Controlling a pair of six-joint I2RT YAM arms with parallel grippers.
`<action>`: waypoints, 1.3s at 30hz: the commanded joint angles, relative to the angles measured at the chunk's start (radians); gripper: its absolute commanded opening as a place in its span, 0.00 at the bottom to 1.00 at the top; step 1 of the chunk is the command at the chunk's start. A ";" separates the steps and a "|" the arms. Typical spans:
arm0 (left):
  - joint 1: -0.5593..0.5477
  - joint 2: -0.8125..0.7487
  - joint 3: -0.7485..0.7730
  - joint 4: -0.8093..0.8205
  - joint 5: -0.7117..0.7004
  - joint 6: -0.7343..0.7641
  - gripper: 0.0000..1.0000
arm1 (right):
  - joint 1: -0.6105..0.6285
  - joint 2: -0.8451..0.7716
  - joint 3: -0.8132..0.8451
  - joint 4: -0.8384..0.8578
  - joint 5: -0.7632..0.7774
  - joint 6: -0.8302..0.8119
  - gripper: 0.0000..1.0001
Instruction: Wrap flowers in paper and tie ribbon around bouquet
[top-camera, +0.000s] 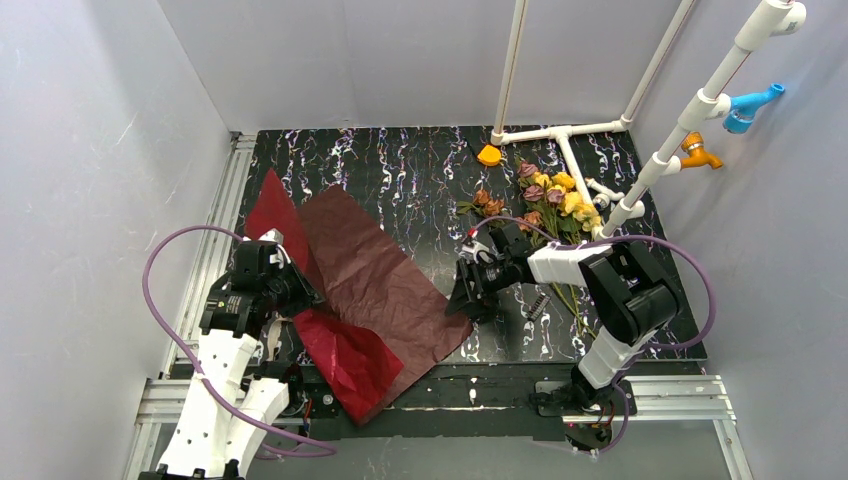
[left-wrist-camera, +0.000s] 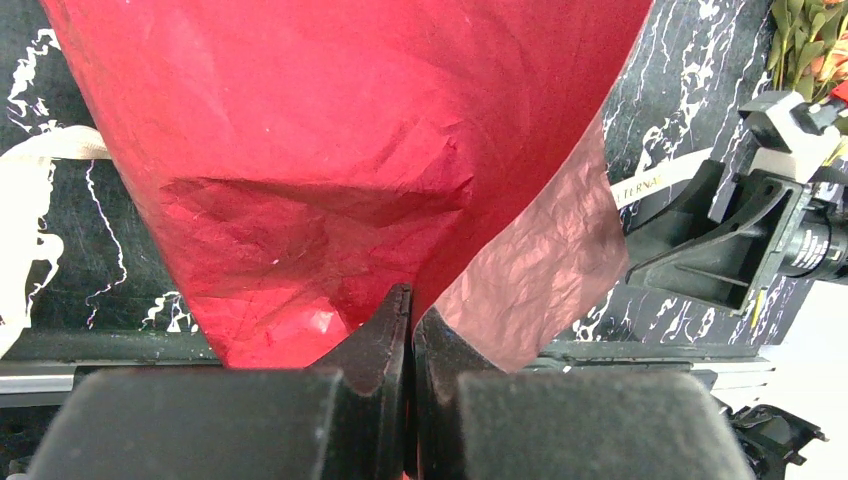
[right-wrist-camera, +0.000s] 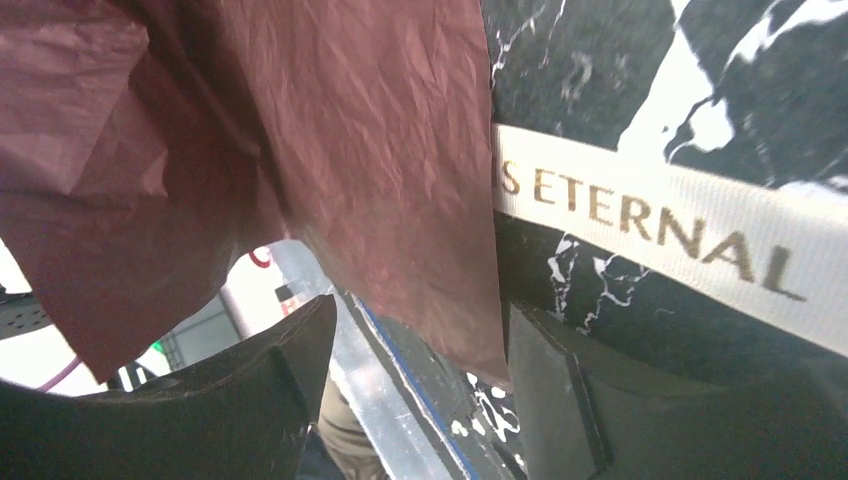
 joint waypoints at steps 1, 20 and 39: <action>-0.001 -0.004 0.026 -0.028 -0.020 0.006 0.00 | 0.017 0.048 -0.074 0.030 0.029 0.006 0.70; -0.001 0.000 0.025 -0.024 -0.023 0.005 0.00 | 0.073 0.084 -0.129 0.356 -0.009 0.200 0.54; -0.001 -0.015 0.216 -0.013 0.076 0.077 0.00 | 0.121 -0.145 0.363 -0.314 0.452 0.030 0.01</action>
